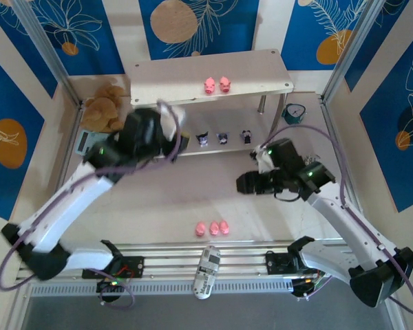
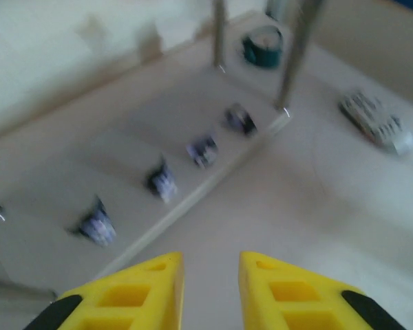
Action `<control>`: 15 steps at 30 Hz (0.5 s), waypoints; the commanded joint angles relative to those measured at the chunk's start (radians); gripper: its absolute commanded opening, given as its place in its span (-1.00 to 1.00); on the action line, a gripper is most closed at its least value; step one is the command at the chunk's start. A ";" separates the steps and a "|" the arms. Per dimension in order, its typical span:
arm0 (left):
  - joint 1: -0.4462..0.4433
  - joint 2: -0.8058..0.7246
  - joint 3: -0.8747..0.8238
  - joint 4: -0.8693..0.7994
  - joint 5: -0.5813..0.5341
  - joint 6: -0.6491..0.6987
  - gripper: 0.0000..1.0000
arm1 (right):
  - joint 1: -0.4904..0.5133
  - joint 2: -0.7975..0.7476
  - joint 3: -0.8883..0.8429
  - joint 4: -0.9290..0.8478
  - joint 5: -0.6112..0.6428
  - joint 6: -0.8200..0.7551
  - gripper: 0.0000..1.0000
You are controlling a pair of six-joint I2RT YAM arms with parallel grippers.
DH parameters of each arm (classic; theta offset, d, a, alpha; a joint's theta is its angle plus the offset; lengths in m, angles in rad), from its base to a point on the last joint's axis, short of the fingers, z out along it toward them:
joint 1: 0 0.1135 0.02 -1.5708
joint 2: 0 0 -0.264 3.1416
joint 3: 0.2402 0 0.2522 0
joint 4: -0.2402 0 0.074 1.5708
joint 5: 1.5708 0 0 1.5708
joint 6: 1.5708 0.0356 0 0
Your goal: Place and organize the plastic toys onto the shelf
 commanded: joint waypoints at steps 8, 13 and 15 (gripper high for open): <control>-0.212 -0.214 -0.519 0.137 -0.196 -0.248 -0.46 | 0.347 0.024 -0.278 0.006 0.102 0.333 -0.08; -0.213 -0.194 -0.519 0.157 -0.186 -0.237 -0.45 | 0.373 0.111 -0.286 0.100 0.115 0.345 -0.08; -0.212 -0.193 -0.527 0.165 -0.180 -0.240 -0.45 | 0.374 0.150 -0.281 0.131 0.122 0.341 -0.08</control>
